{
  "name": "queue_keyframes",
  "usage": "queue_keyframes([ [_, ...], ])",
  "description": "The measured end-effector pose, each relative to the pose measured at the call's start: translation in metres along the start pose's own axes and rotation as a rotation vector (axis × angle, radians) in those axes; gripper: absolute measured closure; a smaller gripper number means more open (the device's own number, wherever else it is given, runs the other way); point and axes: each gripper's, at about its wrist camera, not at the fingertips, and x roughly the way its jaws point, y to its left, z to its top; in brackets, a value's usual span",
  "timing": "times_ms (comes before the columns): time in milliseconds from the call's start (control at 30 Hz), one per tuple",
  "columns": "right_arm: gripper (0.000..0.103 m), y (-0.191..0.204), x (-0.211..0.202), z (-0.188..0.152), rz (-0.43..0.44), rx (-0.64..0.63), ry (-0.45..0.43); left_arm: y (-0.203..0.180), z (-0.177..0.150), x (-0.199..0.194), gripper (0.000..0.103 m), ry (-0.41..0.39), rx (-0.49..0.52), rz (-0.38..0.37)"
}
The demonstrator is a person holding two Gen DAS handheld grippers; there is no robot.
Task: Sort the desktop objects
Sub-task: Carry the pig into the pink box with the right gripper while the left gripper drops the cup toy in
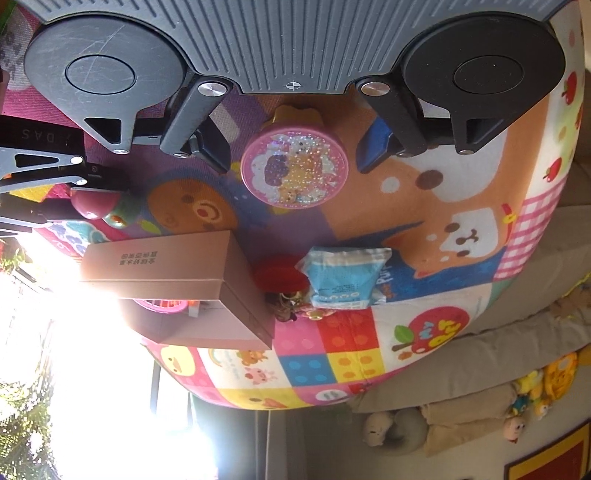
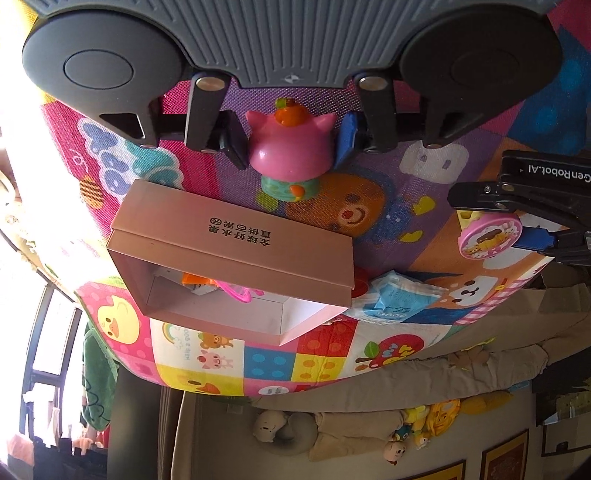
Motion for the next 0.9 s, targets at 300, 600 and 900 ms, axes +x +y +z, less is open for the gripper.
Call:
queue_keyframes([
  [300,0.055,-0.032,-0.053,0.027,0.010,-0.002,-0.102,-0.016,0.051,-0.014,0.042,-0.142,0.115,-0.040],
  [600,0.055,-0.080,-0.105,0.085,-0.125,0.071,-0.367,-0.053,0.153,0.019,0.035,-0.302,0.106,-0.133],
  [900,0.055,-0.106,-0.070,0.078,-0.179,0.115,-0.270,-0.027,0.097,0.037,0.007,-0.158,0.015,-0.129],
])
